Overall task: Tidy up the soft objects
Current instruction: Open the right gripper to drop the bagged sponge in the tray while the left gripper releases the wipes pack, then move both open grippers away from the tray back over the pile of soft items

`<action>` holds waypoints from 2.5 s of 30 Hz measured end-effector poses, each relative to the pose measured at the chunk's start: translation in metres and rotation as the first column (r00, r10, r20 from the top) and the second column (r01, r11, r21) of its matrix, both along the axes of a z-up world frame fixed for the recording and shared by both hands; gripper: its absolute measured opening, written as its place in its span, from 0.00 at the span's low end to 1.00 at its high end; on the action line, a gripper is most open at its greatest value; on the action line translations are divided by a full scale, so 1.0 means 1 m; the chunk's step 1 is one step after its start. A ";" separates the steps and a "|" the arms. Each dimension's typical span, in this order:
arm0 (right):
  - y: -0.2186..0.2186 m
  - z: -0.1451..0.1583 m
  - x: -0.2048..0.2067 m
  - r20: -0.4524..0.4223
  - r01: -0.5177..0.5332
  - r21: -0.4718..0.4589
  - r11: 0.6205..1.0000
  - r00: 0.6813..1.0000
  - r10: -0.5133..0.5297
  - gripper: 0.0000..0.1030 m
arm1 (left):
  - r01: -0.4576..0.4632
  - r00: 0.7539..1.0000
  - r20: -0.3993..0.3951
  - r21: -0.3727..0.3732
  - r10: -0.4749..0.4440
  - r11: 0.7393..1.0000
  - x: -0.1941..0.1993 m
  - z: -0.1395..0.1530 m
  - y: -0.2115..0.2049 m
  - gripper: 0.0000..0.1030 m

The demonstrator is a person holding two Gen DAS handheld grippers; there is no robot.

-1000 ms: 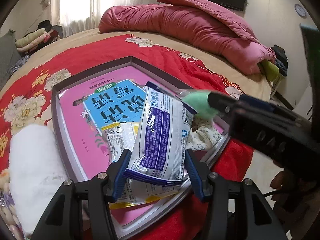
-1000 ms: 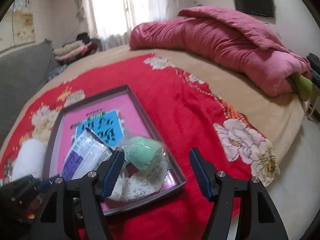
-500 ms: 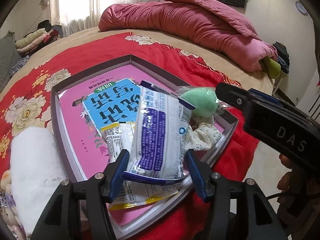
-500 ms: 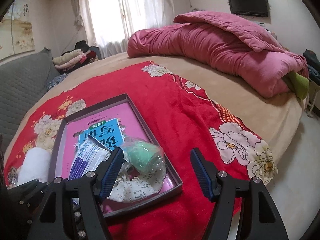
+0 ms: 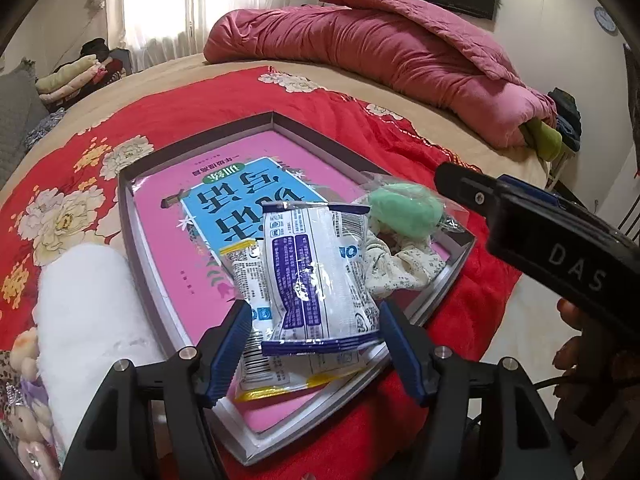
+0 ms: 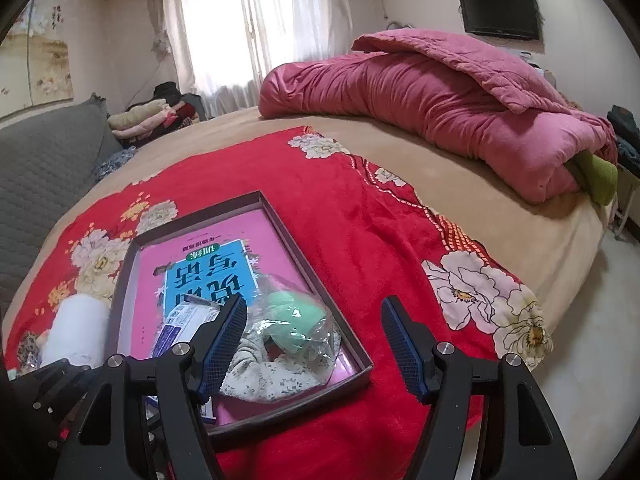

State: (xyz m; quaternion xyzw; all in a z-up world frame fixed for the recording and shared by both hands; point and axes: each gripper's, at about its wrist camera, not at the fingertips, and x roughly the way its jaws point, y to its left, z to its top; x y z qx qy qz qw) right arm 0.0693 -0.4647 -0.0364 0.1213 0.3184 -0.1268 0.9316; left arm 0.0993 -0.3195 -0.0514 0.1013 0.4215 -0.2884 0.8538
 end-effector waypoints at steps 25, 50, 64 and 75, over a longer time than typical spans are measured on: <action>0.017 0.009 -0.003 -0.006 -0.022 -0.034 0.999 1.000 0.022 0.71 | -0.059 0.997 0.059 0.006 0.058 0.998 -0.016 0.038 0.019 0.67; 0.079 0.065 -0.027 0.074 -0.121 -0.124 0.985 0.989 0.131 0.73 | -0.178 0.974 0.132 -0.049 0.183 0.983 -0.040 0.085 0.084 0.68; 0.127 0.088 -0.042 0.094 -0.194 -0.180 0.964 0.972 0.213 0.73 | -0.253 0.953 0.145 -0.097 0.265 0.963 -0.055 0.104 0.139 0.68; 0.158 0.105 -0.053 0.125 -0.250 -0.200 0.947 0.952 0.278 0.73 | -0.330 0.928 0.138 -0.125 0.346 0.936 -0.061 0.115 0.188 0.68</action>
